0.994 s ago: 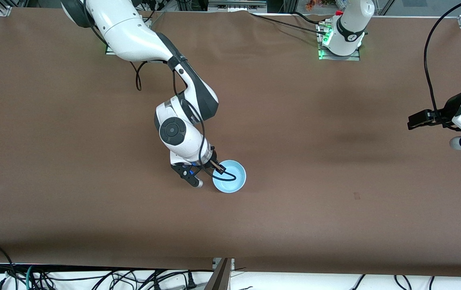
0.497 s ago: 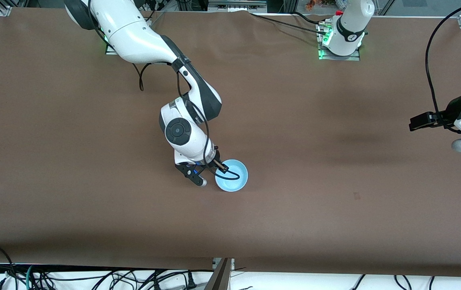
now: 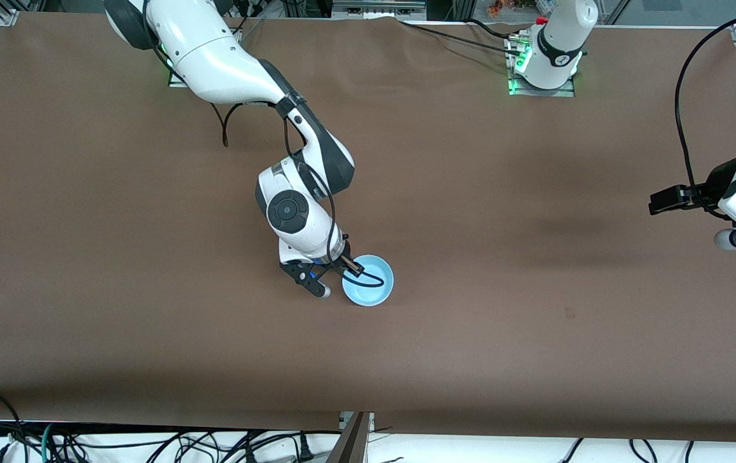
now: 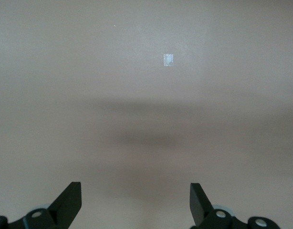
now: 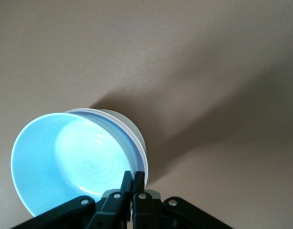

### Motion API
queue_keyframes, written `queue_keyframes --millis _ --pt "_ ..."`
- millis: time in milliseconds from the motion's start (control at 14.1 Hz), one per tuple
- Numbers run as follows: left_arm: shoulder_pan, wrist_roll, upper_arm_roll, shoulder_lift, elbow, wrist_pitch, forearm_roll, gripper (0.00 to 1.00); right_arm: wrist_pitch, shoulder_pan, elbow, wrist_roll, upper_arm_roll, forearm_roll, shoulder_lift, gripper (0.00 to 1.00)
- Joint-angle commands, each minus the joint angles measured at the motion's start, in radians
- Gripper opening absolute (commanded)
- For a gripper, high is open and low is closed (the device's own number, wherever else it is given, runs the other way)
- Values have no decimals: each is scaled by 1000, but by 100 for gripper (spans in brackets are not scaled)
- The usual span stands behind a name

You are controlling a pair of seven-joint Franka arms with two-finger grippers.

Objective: Stack pink and blue bowls on white bowl

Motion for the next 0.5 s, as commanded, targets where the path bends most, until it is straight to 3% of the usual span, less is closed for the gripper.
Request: queue_keyframes --millis 0,142,213,284,426 --pt "0 9 -3 17 36 -6 7 100 -2 6 12 10 -6 -11 5 16" --pt "0 9 -3 18 39 -5 7 100 -5 3 12 7 -6 -11 2 55" --pt "-1 9 -3 18 39 -5 7 100 -10 -2 13 6 -6 -9 -4 82" --pt "-3 9 -3 18 39 -3 7 100 -11 -5 15 6 -7 -8 -10 100" --pt "-4 6 -5 18 40 -3 7 100 -29 -3 18 7 -13 -14 -37 100"
